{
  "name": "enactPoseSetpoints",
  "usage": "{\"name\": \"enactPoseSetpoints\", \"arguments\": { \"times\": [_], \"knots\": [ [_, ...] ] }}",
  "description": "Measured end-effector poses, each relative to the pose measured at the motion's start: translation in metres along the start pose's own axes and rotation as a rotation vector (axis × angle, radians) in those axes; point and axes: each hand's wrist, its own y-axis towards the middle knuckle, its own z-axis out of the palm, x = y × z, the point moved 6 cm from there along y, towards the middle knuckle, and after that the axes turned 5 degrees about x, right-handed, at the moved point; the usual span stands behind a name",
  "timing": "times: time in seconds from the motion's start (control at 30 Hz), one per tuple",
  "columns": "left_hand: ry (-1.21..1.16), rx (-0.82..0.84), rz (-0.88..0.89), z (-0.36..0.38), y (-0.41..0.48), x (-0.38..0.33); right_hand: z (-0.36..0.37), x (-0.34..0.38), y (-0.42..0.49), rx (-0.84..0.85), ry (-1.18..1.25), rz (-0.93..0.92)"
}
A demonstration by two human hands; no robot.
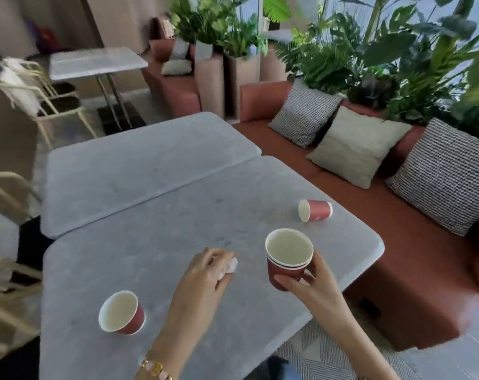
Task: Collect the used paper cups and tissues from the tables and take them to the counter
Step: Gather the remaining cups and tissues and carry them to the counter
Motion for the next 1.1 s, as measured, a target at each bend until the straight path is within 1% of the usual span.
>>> {"name": "enactPoseSetpoints", "arguments": {
  "times": [0.13,0.3,0.43,0.57,0.73,0.97,1.03,1.1],
  "knots": [
    [0.01,-0.099,-0.185,0.003,0.015,0.014,0.007,0.0,0.053,0.171,-0.009,-0.016],
    [0.072,-0.112,-0.324,0.02,0.027,0.023,0.012,-0.004,0.098,0.347,-0.032,-0.003],
    [0.078,-0.15,-0.429,0.037,0.028,0.03,0.019,-0.012,0.122,0.456,-0.063,0.004],
    [0.105,-0.132,-0.503,0.057,0.027,0.032,0.026,-0.02,0.135,0.542,-0.074,0.02],
    [0.078,-0.119,-0.508,0.073,0.026,0.033,0.031,-0.028,0.139,0.578,-0.076,0.056],
    [0.117,-0.072,-0.496,0.094,0.017,0.056,0.033,-0.033,0.134,0.579,-0.05,0.055],
    [0.097,-0.07,-0.548,0.107,0.008,0.069,0.032,-0.034,0.132,0.565,-0.048,0.061],
    [0.085,-0.029,-0.617,0.122,-0.003,0.083,0.03,-0.035,0.131,0.555,-0.045,0.063]
  ]
}}
